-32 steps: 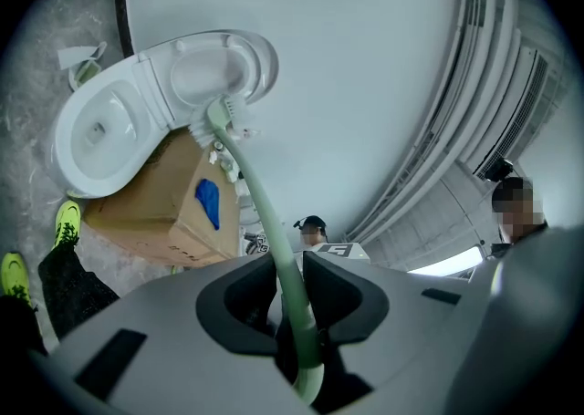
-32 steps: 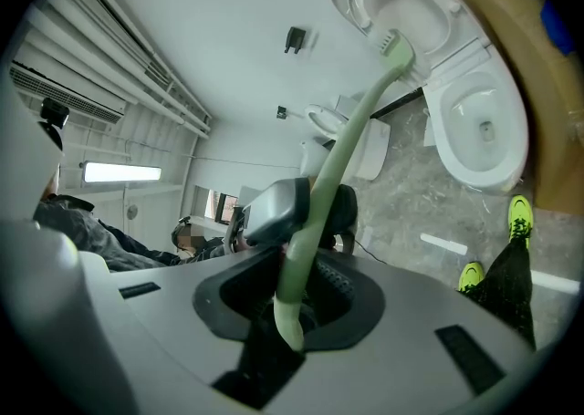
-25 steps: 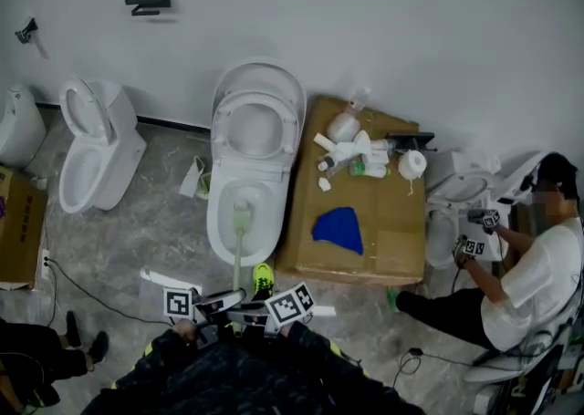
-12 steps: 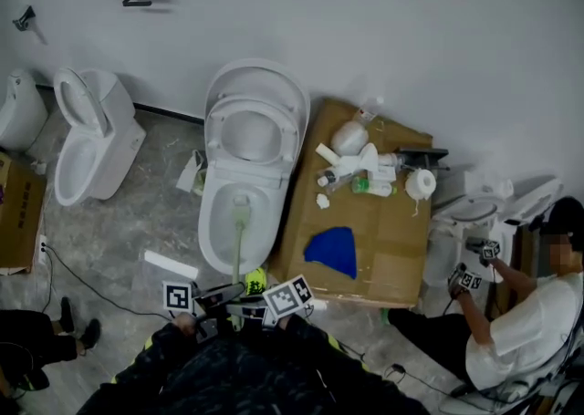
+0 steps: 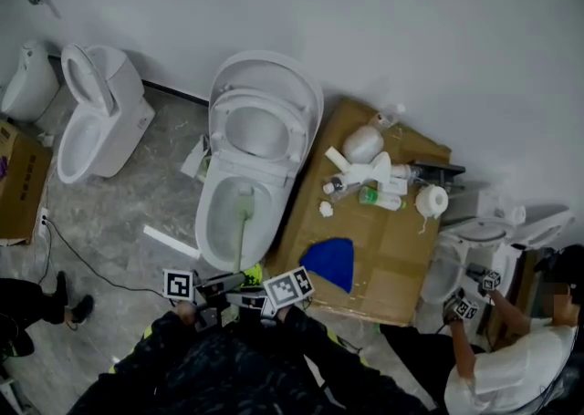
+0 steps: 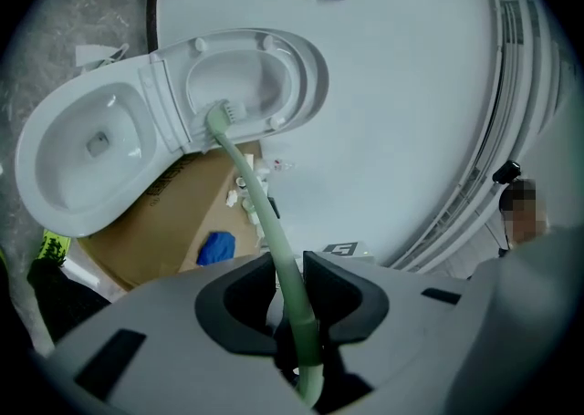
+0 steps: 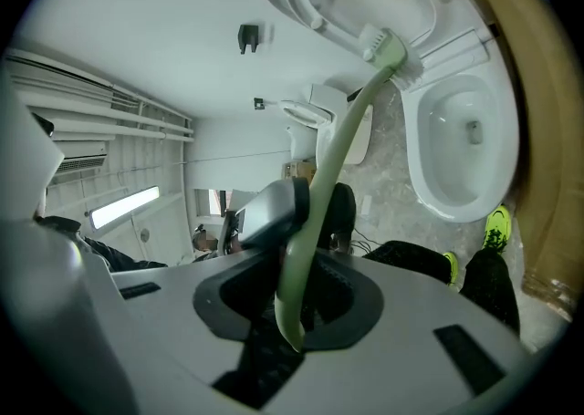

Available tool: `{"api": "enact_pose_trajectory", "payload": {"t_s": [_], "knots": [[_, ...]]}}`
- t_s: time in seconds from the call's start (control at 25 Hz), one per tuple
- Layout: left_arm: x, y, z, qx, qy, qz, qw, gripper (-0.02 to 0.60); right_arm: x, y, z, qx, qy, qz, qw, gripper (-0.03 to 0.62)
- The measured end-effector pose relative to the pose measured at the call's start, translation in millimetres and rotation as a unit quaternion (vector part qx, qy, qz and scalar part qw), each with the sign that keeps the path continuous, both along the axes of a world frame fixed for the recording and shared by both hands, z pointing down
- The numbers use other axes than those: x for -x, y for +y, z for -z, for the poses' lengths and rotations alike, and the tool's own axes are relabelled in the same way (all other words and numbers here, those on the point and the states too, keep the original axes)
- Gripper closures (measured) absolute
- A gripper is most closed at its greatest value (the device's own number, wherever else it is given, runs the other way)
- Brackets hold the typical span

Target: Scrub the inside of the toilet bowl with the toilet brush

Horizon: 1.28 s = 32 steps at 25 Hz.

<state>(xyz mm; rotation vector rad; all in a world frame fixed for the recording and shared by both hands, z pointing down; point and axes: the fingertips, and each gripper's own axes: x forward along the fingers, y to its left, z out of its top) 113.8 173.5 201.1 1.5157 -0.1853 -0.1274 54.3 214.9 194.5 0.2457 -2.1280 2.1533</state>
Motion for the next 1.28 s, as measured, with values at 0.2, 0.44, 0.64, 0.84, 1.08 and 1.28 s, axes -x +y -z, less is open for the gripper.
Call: {"api": "enact_pose_trajectory", "payload": {"t_s": [0.2, 0.44, 0.64, 0.84, 1.08, 1.28], "knots": [[-11, -11, -24, 0.019, 0.000, 0.006, 0.9998, 0.491, -12, -12, -21, 0.013, 0.013, 0.010, 1.000, 0.520], [-15, -22, -68, 0.030, -0.005, 0.007, 0.9995, 0.491, -19, -24, -61, 0.033, 0.041, 0.023, 0.998, 0.520], [-13, -46, -92, 0.062, 0.027, 0.025, 0.9974, 0.491, -15, -44, -91, 0.054, 0.061, 0.033, 0.996, 0.520], [-10, -58, -131, 0.073, 0.030, 0.029, 0.9964, 0.491, -15, -57, -128, 0.074, 0.079, 0.036, 0.993, 0.520], [-12, -77, -171, 0.088, 0.054, 0.045, 0.9936, 0.491, -18, -74, -170, 0.092, 0.101, 0.045, 0.990, 0.520], [-12, -93, -203, 0.101, 0.077, 0.055, 0.9903, 0.491, -19, -88, -205, 0.109, 0.124, 0.052, 0.985, 0.520]]}}
